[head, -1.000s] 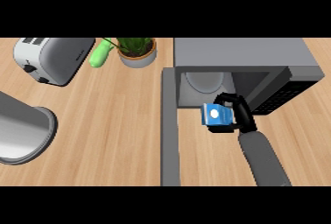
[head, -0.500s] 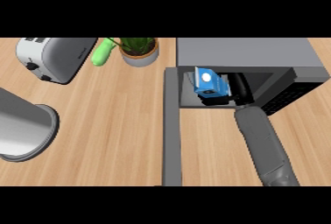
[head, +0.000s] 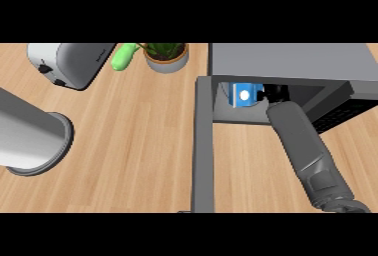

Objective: Pick up the milk, place it into the microwave and close the microwave

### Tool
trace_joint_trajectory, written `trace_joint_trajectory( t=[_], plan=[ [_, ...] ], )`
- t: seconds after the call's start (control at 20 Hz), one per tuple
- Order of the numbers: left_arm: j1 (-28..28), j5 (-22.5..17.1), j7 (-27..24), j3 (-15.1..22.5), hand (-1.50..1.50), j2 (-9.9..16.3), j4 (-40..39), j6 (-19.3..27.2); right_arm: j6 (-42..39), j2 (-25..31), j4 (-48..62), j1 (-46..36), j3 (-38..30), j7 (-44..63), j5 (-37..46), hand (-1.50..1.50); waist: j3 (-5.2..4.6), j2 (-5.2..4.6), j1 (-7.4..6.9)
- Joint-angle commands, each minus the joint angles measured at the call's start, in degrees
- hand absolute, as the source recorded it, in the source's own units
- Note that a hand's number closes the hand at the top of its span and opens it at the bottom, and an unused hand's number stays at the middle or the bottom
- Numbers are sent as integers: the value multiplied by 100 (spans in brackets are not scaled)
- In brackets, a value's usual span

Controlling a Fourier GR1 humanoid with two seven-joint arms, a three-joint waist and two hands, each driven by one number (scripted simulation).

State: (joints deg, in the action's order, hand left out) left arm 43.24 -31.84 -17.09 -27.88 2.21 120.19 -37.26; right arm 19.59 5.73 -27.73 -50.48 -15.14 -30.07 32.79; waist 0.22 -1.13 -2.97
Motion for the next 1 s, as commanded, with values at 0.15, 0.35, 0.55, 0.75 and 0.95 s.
trace_joint_trajectory(
  t=[0.15,0.35,0.55,0.75,0.95],
  plan=[
    [-463,16,175,82,-150,197,-165,59,1203,214,874,-542,-508,411,-19,150,-6,-130,-187],
    [-523,103,101,-21,-150,249,-301,0,1278,438,1037,-632,-788,0,-245,-150,1,-152,-298],
    [-864,362,191,73,-150,253,-381,198,1841,509,1432,-817,-506,191,221,-150,-7,-178,-318],
    [-1049,474,186,86,-150,405,-369,115,1716,252,1629,-811,-577,-42,118,-150,3,-185,-353],
    [-1025,429,225,212,-150,357,-390,6,1215,453,1727,-923,-739,-196,-57,-150,6,-186,-367]
  ],
)
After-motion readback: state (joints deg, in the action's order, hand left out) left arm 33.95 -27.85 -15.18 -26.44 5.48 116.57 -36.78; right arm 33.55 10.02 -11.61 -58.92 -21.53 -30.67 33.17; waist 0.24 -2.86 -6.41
